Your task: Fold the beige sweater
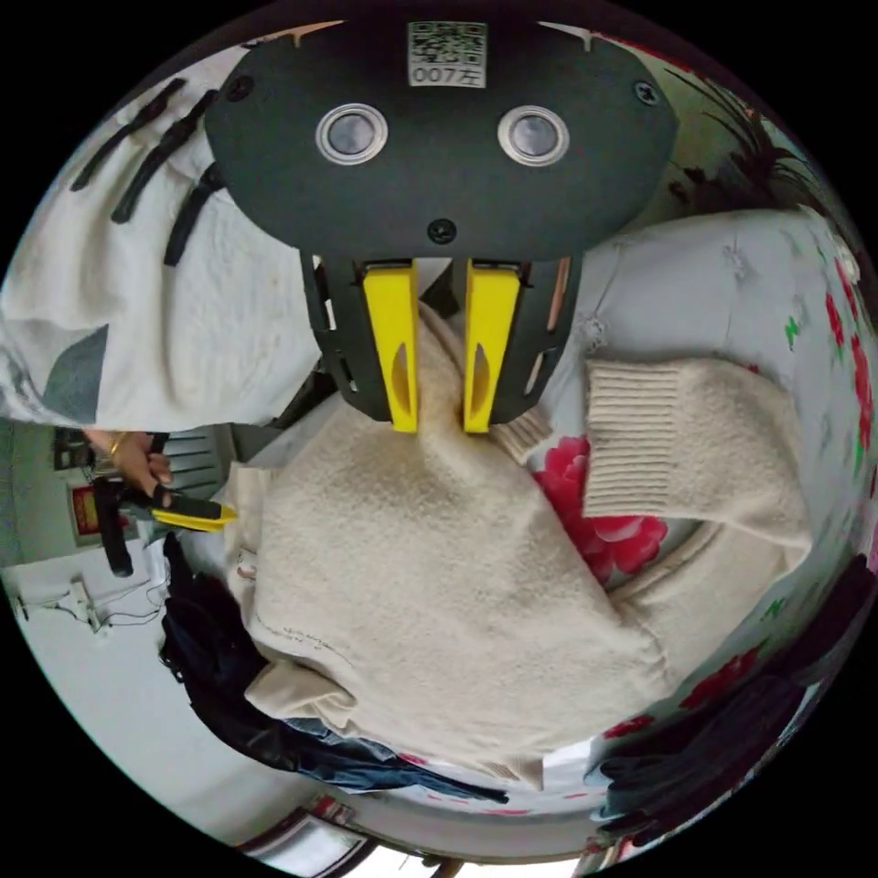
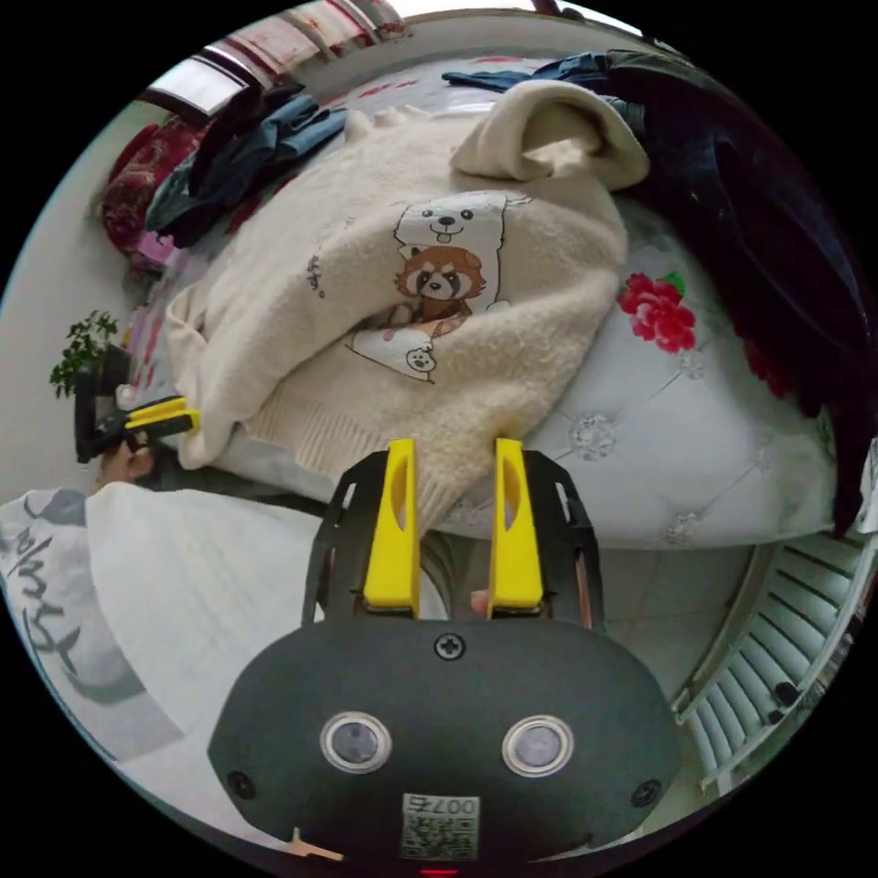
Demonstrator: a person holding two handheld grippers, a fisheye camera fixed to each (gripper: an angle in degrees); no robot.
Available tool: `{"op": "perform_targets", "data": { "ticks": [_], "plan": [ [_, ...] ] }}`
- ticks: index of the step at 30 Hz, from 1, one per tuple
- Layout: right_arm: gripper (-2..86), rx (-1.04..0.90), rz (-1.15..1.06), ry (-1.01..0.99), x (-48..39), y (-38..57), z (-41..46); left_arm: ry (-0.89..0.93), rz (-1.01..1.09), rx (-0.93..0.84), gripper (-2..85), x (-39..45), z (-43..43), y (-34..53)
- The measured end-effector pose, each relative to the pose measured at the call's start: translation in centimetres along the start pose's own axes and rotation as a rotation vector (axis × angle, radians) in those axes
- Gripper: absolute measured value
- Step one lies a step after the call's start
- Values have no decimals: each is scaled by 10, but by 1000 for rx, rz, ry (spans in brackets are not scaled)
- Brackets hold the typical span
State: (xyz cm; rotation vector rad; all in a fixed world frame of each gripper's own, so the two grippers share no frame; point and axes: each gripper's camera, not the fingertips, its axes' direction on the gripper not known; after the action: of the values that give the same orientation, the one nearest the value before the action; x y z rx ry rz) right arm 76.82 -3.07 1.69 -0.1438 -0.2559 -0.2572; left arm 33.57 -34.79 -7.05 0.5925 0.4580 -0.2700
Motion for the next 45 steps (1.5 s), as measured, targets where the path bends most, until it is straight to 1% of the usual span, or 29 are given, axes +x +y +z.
{"op": "perform_targets", "data": {
  "ticks": [2, 4, 6, 8, 9, 10, 13, 15, 18, 19, 20, 22, 25, 28, 30, 32, 36, 38, 39, 40, 41, 43, 44, 45],
  "plan": [
    [40, -50, -64, 0, -3, -5, -2, 68, -31, 27, 50, -12, -12, -2],
    [18, 6, -92, -18, 3, 0, -33, 132, -47, 86, 47, -22, -38, 2],
    [10, 70, -116, -66, 10, 12, -68, 298, -79, 186, 45, -40, -79, 16],
    [5, 107, -191, -37, 8, 31, -101, 393, -88, 245, 45, -50, -104, 28],
    [4, 97, -252, 36, 3, 44, -118, 392, -84, 259, 45, -54, -115, 33],
    [3, 47, -295, 112, -1, 55, -126, 373, -81, 254, 45, -54, -118, 34],
    [5, -98, -335, 191, -2, 71, -117, 283, -105, 115, 48, -58, -99, 31],
    [8, -143, -312, 188, 6, 73, -96, 241, -193, 6, 58, -66, -52, 29],
    [20, -205, -193, 215, 21, 67, -59, 151, -299, -60, 75, -66, -7, 40],
    [27, -157, -192, 241, 19, 63, -61, 126, -313, -59, 78, -63, -4, 43],
    [31, -115, -198, 253, 16, 61, -66, 94, -341, -43, 82, -59, -2, 49],
    [48, 80, -228, 273, 5, 45, -90, 89, -379, 2, 83, -55, -5, 57],
    [74, 202, -317, 252, -8, 11, -102, 108, -460, 53, 87, -59, -11, 62],
    [95, 243, -430, 222, -21, -30, -99, 115, -524, 182, 95, -56, -32, 66],
    [103, 241, -481, 242, -26, -54, -92, 80, -547, 247, 97, -46, -44, 68],
    [109, 210, -514, 281, -25, -76, -81, 49, -553, 257, 99, -37, -47, 68],
    [101, 10, -528, 372, 4, -110, -44, 23, -586, 288, 112, -24, -47, 68],
    [88, -1, -526, 360, 23, -113, -56, 12, -612, 285, 114, -20, -46, 69],
    [78, 66, -497, 299, 39, -114, -84, 1, -626, 290, 113, -18, -46, 70],
    [74, 197, -437, 217, 61, -110, -127, -4, -633, 292, 113, -17, -46, 71],
    [72, 274, -398, 172, 76, -105, -151, -14, -644, 294, 113, -14, -46, 72],
    [72, 580, -189, -27, 156, -74, -248, -32, -660, 300, 112, -12, -47, 74],
    [73, 648, -129, -74, 180, -63, -266, -38, -672, 302, 111, -11, -46, 75],
    [76, 759, -19, -194, 229, -40, -291, -37, -683, 306, 110, -11, -45, 75]
  ]
}}
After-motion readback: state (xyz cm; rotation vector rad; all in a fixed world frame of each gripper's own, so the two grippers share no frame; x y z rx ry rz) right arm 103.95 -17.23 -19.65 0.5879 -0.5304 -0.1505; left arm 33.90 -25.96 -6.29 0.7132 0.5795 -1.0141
